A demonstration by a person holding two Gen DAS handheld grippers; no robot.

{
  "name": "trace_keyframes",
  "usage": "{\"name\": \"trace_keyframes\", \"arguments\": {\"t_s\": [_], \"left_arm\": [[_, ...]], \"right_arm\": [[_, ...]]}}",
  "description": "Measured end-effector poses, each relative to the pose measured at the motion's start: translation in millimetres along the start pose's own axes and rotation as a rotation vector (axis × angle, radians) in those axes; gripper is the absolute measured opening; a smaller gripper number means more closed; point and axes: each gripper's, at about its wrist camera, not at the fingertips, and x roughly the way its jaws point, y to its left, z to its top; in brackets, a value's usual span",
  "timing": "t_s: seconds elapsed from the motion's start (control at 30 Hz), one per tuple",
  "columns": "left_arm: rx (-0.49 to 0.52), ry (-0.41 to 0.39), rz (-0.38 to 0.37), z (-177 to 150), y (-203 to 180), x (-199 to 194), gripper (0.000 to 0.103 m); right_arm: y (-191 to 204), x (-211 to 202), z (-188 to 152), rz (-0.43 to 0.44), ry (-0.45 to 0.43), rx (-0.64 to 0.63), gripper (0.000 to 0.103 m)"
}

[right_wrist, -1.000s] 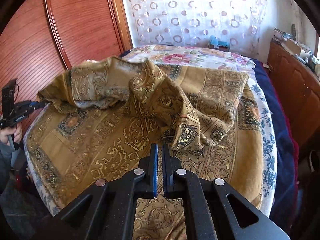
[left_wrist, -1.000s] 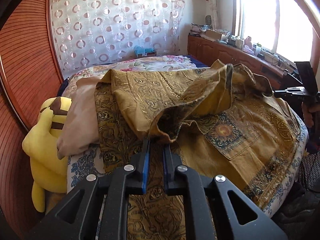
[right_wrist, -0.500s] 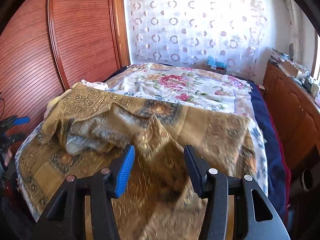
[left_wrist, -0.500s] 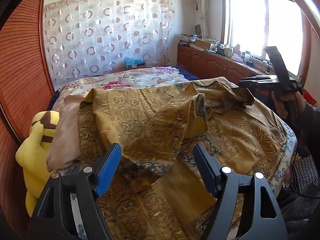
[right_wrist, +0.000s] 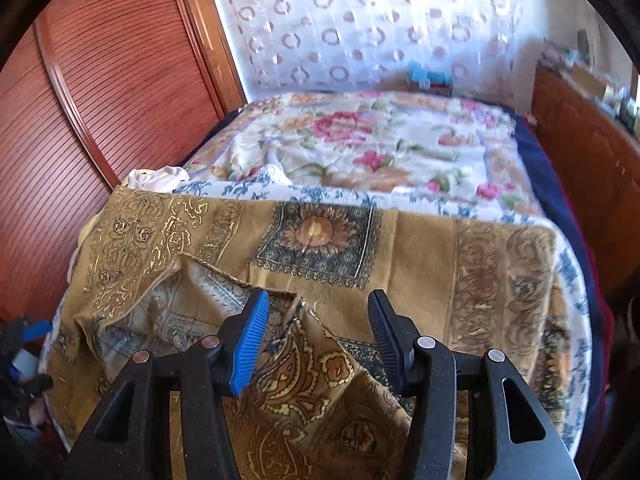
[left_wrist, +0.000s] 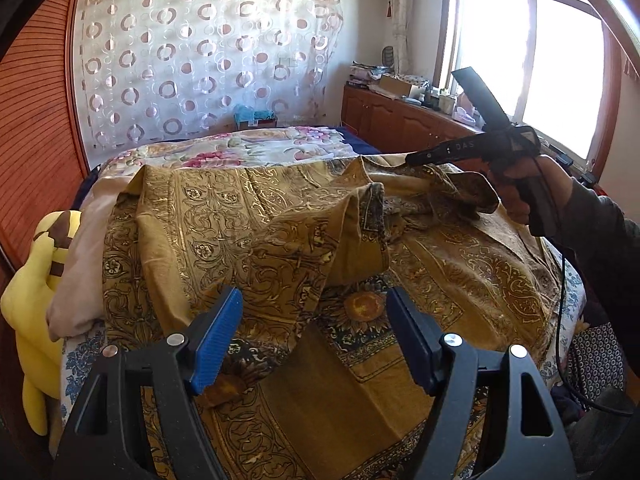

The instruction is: Fold small clothes

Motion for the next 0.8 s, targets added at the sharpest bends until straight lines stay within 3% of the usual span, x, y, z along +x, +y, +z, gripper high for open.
{"name": "trace_keyframes", "arguments": {"t_s": [0.1,0.17,0.2,0.5,0.8], "left_arm": [[0.001,0.0,0.0,0.1,-1.2,0.6,0.075],[0.0,0.0,0.001,0.1,-1.3,0.7,0.075],[0.0,0.0,0.003,0.0,-1.2,0.5,0.075],[-0.017,-0.027,0.018,-0.5,-3.4,-14.2,0.075],[-0.004,-0.066,0.031,4.7,-9.9,-32.4,0.075]], "right_arm": [[-0.4,1.1,-2.3,0.07,0.028,0.014,0.047],[3.9,0.9,-5.7,0.095,0.043,-0.003,0.013],[6.8,-1.9,-8.3,0.097,0.044,-0.02,0.006],[42.9,-68.5,-78.9,0.109,-0.058,-0.184,0.006],[11.8,-109.6,-150.2,0.091,-0.02,-0.108,0.006]]}}
